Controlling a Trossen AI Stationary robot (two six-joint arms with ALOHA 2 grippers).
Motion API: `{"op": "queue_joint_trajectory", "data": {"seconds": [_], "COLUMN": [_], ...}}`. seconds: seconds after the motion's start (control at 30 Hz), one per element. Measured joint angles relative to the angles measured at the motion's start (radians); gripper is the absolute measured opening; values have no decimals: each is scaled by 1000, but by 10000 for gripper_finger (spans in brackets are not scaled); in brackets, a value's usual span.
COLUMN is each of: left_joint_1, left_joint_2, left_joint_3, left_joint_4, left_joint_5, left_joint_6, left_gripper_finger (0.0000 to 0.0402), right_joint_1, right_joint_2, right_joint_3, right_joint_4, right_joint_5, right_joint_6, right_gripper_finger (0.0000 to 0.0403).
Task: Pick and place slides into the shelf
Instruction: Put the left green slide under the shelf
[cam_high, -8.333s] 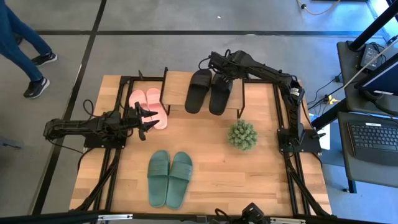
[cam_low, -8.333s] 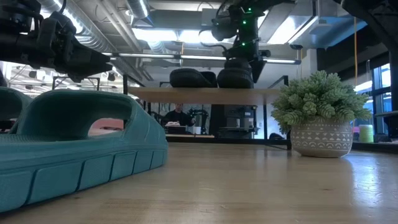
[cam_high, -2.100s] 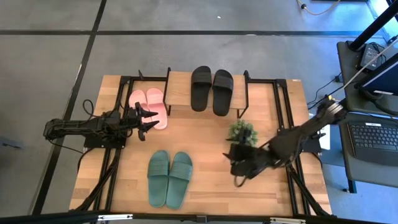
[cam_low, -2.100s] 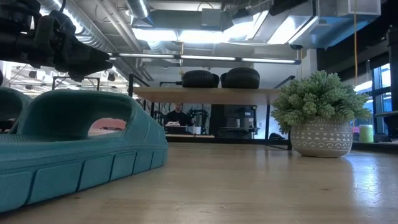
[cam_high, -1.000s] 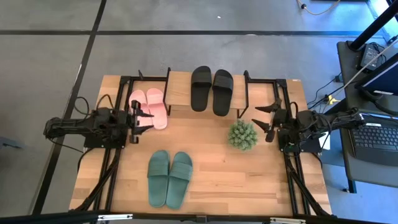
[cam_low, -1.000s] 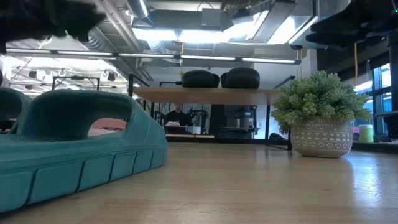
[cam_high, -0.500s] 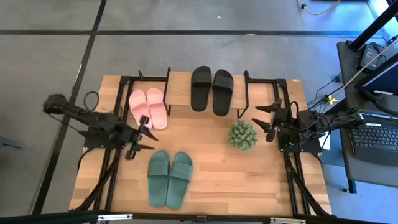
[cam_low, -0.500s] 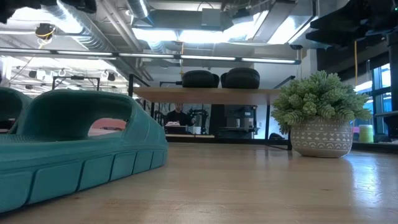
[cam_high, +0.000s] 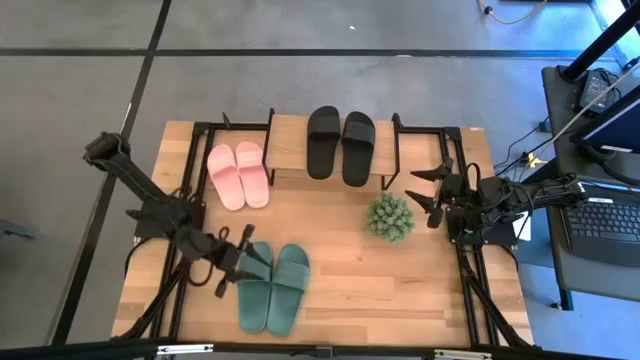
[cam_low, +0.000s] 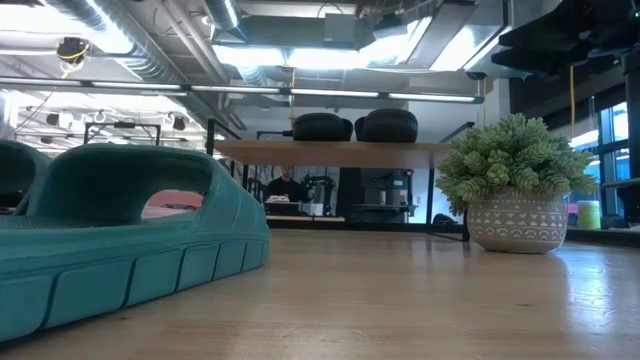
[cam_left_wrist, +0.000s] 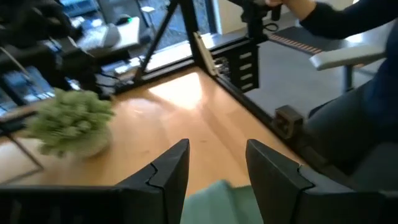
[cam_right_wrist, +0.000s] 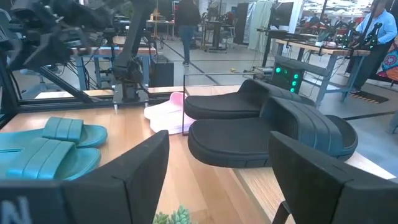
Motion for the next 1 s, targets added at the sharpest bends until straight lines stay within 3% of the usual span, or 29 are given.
{"op": "queue_joint_trajectory", "data": {"seconds": [0.37,0.73,1.0], "left_joint_1": [-7,54,55], "left_joint_2": [66,70,70], "left_joint_3": [36,37,37], "left_joint_4": [28,34,35], "left_joint_5": [-5,-7,2], "left_joint_6": [-60,-55,-93], "left_gripper_finger": [155,256,268], "right_joint_1": [0,0,0], "right_joint_2": [1,1,1], "right_joint_3": [0,0,0], "right_joint_4": [-75,-104,-104], "right_joint_5": [1,0,0], "right_joint_6": [82,98,97], "right_gripper_finger": [272,272,272]}}
